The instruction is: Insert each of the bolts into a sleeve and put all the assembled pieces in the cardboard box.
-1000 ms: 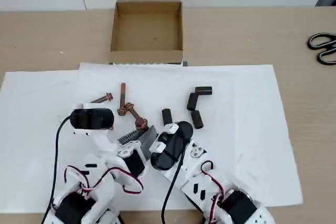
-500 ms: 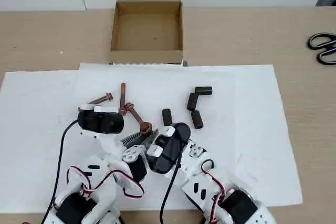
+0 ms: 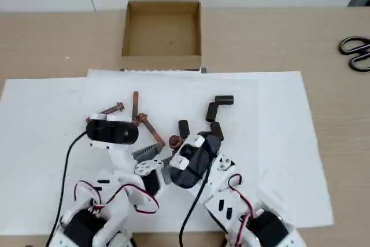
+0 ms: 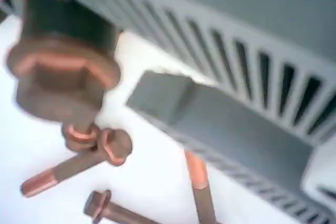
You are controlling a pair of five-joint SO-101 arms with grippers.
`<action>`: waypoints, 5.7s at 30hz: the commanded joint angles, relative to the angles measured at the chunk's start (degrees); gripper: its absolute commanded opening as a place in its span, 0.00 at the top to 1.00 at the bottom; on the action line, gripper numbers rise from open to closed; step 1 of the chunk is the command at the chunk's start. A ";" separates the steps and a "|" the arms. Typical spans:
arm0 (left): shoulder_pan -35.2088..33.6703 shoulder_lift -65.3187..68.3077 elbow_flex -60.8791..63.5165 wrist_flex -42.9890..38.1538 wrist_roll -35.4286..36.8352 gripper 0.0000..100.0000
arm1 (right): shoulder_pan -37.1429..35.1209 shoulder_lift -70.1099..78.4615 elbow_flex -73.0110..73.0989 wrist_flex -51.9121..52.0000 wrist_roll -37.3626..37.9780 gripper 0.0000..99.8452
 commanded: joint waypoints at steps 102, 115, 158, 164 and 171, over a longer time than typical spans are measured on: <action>-35.34 -0.35 13.41 -7.38 -32.44 0.99 | 22.90 143.25 -114.81 -24.40 31.91 0.85; -35.25 -0.35 13.41 -7.38 -32.44 0.99 | 22.29 131.47 -114.90 -5.85 26.20 0.85; -35.25 -0.35 13.41 -7.38 -32.18 0.99 | 13.05 121.80 -101.27 45.32 -25.93 0.83; -35.25 -0.35 13.41 -7.38 -32.18 0.99 | 9.98 125.05 -101.27 44.44 -25.85 0.87; -35.25 -0.35 13.41 -7.38 -32.18 0.99 | 8.57 127.16 -101.27 40.84 -25.67 0.87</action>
